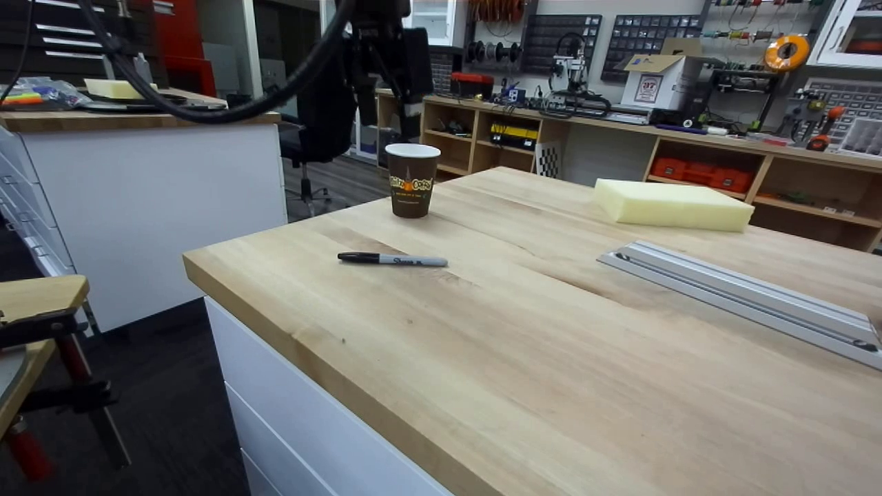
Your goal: Move the cup to the right then place the marker in it
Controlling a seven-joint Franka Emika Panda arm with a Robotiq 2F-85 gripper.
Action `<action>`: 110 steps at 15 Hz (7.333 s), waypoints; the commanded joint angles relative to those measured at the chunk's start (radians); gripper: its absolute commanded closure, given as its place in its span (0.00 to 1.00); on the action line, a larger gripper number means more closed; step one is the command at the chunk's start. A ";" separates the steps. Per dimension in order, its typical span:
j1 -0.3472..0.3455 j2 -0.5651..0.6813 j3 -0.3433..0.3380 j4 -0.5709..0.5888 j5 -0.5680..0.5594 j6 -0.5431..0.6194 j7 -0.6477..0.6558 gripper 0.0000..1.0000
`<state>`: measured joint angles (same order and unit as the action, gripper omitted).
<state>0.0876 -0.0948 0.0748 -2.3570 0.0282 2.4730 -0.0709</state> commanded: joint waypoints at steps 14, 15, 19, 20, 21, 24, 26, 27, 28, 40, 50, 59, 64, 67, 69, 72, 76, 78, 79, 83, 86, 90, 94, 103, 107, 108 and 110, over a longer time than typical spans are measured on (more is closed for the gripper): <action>0.093 0.196 0.101 0.183 0.018 0.017 0.094 0.00; 0.094 0.208 0.101 0.184 0.013 0.029 0.107 0.00; 0.085 0.259 0.091 0.211 0.000 0.064 0.093 0.00; 0.084 0.270 0.087 0.223 -0.007 0.066 0.088 0.00; 0.082 0.279 0.083 0.238 -0.013 0.065 0.085 0.00; 0.060 0.287 0.063 0.297 -0.019 0.021 0.057 0.00; 0.050 0.289 0.050 0.328 -0.019 0.000 0.046 0.00; 0.044 0.291 0.042 0.342 -0.027 -0.007 0.046 0.00; 0.037 0.295 0.034 0.358 -0.032 -0.014 0.042 0.00; -0.030 0.403 0.041 0.503 0.091 -0.197 -0.156 0.00; -0.035 0.456 0.046 0.565 0.088 -0.303 -0.183 0.00; -0.026 0.482 0.068 0.557 0.084 -0.300 -0.180 0.53; -0.023 0.478 0.071 0.555 0.078 -0.300 -0.174 0.85; -0.022 0.475 0.069 0.554 0.075 -0.300 -0.170 1.00; -0.021 0.471 0.067 0.555 0.069 -0.302 -0.168 1.00; -0.021 0.462 0.067 0.562 0.064 -0.318 -0.169 0.99; -0.020 0.449 0.056 0.587 0.038 -0.390 -0.161 0.99; -0.021 0.444 0.044 0.603 0.019 -0.440 -0.154 0.99; -0.023 0.440 0.038 0.608 0.010 -0.458 -0.152 0.99; -0.033 0.429 0.007 0.612 -0.017 -0.452 -0.134 0.99; -0.044 0.419 -0.019 0.600 -0.028 -0.429 -0.112 0.99; -0.066 0.399 -0.054 0.582 -0.042 -0.422 -0.079 0.99; -0.095 0.365 -0.093 0.548 -0.051 -0.418 -0.039 0.99; -0.196 0.253 -0.193 0.417 -0.044 -0.377 -0.003 0.99; -0.234 0.264 -0.217 0.405 -0.035 -0.283 -0.028 0.99; -0.240 0.277 -0.219 0.410 -0.032 -0.255 -0.034 0.99; -0.249 0.302 -0.219 0.415 -0.026 -0.197 -0.041 0.99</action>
<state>-0.1474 0.1988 -0.1455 -1.9237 -0.0079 2.1973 -0.0990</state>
